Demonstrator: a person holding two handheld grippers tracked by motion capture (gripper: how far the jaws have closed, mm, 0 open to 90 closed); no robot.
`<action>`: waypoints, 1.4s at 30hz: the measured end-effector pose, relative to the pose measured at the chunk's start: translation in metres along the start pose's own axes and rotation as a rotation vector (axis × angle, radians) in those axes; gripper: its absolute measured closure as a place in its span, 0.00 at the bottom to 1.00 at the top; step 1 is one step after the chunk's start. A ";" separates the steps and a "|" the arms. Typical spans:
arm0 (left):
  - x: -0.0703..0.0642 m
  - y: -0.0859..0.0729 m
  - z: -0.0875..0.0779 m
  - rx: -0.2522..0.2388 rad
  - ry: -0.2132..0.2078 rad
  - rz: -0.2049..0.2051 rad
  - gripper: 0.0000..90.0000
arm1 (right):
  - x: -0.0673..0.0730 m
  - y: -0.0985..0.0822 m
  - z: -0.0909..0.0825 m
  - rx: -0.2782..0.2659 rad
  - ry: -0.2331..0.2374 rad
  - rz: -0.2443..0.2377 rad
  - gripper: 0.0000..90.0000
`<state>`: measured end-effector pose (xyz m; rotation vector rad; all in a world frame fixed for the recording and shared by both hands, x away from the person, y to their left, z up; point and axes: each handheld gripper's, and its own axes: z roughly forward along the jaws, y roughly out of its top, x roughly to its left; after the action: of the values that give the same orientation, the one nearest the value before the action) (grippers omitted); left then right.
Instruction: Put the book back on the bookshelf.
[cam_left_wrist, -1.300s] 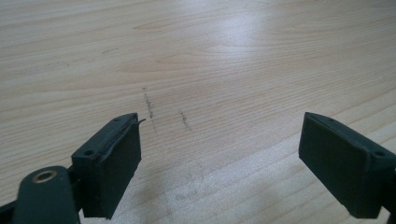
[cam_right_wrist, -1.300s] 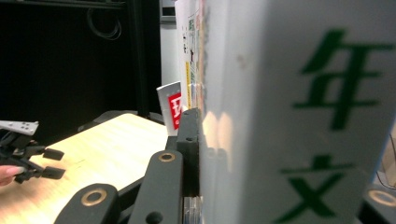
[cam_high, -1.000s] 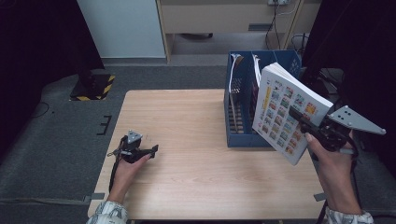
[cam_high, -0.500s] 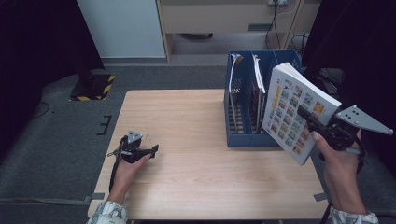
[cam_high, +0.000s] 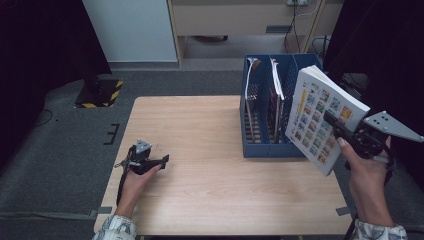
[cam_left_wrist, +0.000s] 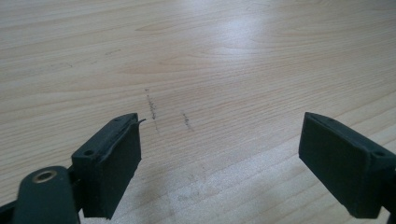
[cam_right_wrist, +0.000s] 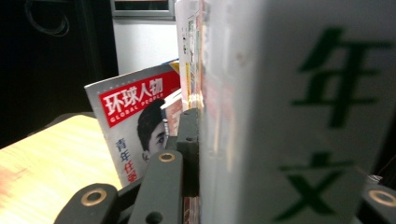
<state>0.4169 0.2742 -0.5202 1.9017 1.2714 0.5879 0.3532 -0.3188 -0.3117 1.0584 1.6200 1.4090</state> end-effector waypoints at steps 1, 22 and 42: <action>0.000 0.000 0.000 0.000 0.000 -0.001 0.14 | -0.001 0.000 0.001 0.001 -0.004 0.002 0.82; -0.002 -0.001 0.002 0.011 0.002 0.012 0.14 | -0.029 0.008 0.050 0.024 -0.155 0.007 0.82; -0.002 -0.003 0.002 0.015 0.000 0.016 0.14 | -0.046 0.003 0.097 0.029 -0.204 0.059 0.82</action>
<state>0.4162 0.2718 -0.5237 1.9258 1.2652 0.5877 0.4600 -0.3227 -0.3214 1.2338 1.4762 1.2730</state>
